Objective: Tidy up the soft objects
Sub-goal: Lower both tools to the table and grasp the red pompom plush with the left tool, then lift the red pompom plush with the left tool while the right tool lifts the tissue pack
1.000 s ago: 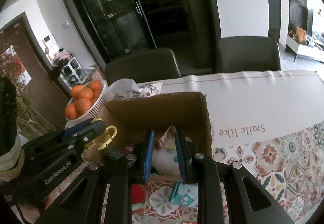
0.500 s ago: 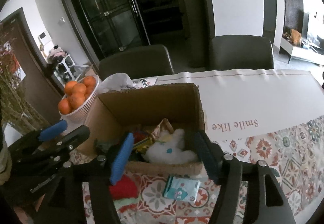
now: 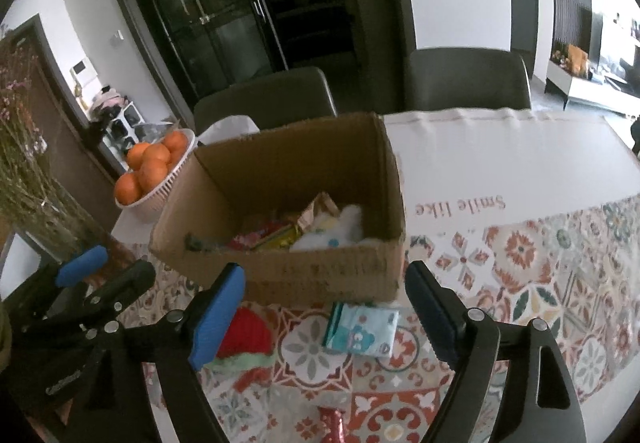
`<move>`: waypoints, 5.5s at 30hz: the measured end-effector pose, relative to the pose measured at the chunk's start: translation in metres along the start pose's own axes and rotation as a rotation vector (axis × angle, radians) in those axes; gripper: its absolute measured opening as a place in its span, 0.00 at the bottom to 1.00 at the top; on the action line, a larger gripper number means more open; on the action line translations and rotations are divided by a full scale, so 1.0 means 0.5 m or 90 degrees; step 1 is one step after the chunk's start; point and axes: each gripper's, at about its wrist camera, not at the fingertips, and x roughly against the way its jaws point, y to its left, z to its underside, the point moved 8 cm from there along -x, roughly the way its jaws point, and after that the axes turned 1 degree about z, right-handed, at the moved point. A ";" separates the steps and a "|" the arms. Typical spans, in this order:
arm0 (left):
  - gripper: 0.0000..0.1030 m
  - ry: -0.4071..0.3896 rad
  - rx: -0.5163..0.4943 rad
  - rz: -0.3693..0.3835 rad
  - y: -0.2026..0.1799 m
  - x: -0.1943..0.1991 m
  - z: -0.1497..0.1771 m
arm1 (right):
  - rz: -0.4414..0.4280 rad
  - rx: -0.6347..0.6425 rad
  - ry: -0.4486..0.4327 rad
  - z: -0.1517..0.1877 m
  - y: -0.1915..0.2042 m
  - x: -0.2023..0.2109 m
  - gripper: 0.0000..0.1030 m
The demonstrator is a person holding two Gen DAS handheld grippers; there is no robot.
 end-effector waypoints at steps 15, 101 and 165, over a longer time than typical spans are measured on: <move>0.76 0.042 0.014 0.012 -0.002 -0.056 0.099 | 0.002 -0.019 0.024 0.093 -0.023 -0.060 0.88; 0.36 0.016 0.077 0.072 -0.025 -0.063 0.168 | 0.015 -0.063 0.008 0.235 -0.040 0.000 0.72; 0.36 -0.173 0.000 0.050 -0.020 0.100 -0.099 | -0.016 0.009 -0.188 -0.014 0.050 0.184 0.72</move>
